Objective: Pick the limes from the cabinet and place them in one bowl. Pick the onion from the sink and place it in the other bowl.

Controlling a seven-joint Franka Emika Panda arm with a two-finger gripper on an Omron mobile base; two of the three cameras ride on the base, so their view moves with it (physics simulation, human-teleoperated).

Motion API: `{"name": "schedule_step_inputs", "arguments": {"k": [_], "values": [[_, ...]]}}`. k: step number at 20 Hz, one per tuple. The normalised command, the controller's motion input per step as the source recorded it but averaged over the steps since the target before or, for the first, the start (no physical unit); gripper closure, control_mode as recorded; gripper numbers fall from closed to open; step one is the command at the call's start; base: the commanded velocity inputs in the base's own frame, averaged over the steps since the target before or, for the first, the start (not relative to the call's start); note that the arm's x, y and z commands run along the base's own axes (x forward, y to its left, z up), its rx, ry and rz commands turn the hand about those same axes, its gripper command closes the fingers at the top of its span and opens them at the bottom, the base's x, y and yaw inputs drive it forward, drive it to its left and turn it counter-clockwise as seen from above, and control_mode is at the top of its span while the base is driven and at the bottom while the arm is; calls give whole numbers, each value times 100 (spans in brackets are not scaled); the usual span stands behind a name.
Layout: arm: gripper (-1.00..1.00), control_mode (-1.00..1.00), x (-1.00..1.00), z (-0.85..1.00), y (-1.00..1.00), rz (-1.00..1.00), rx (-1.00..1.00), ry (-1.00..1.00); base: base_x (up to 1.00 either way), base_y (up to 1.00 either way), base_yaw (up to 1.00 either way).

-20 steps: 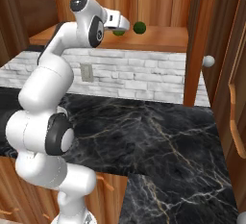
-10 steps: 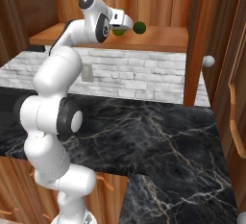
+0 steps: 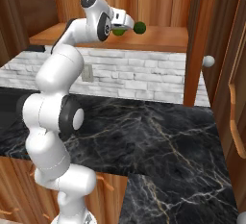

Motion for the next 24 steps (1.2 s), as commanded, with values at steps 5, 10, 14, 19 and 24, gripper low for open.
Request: {"name": "schedule_step_inputs", "arguments": {"k": [5,10,14,19,24], "values": [[100,-100,-64,11,18,-2,1,-6,0,0,0],[100,-100,-81,13,21,-6,3,-8,0,0,0],[100,-100,-100,8,9,-5,9,-1,0,0,0],[100,-100,-100,-2,7,4,15,7,0,0,0],[100,-100,-99,-2,21,8,12,9,0,0,0]]}}
